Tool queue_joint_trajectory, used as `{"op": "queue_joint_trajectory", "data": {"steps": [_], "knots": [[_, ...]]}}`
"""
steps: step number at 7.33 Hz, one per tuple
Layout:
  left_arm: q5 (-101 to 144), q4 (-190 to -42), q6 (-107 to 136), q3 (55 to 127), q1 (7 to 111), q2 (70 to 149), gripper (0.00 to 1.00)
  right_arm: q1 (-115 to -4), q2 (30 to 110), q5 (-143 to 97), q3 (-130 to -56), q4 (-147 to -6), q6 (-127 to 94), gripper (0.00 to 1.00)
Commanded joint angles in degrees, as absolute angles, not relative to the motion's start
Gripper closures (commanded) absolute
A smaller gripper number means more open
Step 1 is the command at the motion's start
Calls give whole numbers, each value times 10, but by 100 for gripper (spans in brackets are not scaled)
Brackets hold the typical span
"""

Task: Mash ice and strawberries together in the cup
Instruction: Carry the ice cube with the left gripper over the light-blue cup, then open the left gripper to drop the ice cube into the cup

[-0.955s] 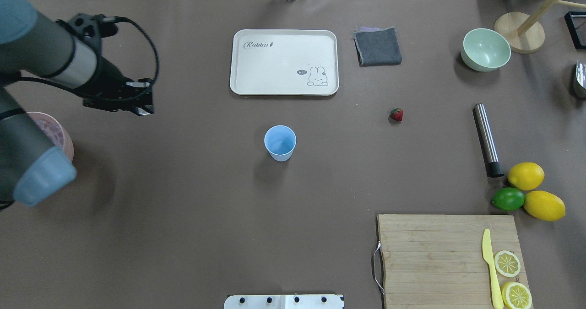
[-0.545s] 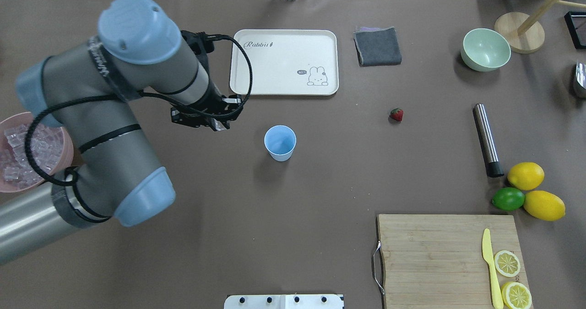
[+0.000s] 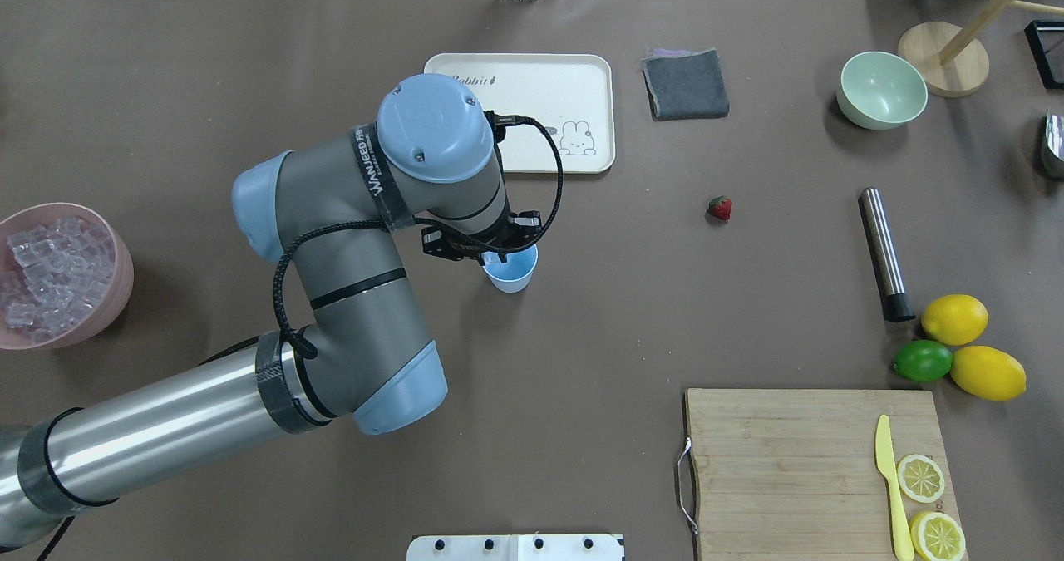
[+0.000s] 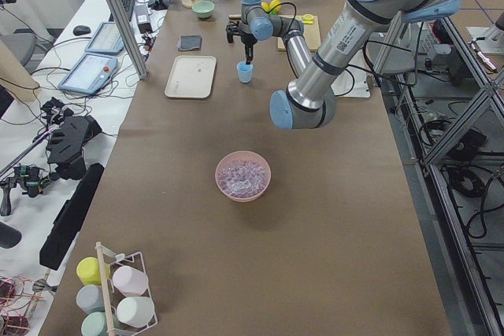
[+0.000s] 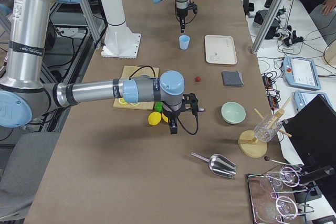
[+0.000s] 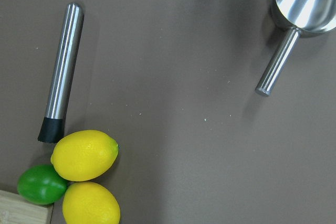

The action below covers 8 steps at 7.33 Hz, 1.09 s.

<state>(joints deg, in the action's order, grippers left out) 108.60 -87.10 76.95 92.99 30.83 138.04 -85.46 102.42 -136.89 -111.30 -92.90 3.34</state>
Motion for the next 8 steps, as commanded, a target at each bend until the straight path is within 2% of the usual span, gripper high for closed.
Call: {"op": "queue_joint_trajectory", "data": {"steps": [1, 4, 5, 6, 7, 8], "knots": [[1084, -883, 773, 918, 301, 1382, 100, -854, 1024, -1369, -1113, -929, 33, 0], [1084, -905, 771, 903, 300, 1383, 100, -854, 1024, -1369, -1113, -929, 33, 0], [1083, -917, 766, 902, 301, 1381, 20, -854, 1024, -1370, -1113, -929, 33, 0], [1083, -915, 759, 906, 305, 1381, 3, -854, 1025, -1370, -1113, -929, 34, 0], [1084, -905, 740, 921, 322, 1374, 2, -854, 1024, -1371, -1113, -929, 34, 0], [1085, -869, 657, 994, 343, 1320, 2, -854, 1025, -1375, -1113, -929, 33, 0]]}}
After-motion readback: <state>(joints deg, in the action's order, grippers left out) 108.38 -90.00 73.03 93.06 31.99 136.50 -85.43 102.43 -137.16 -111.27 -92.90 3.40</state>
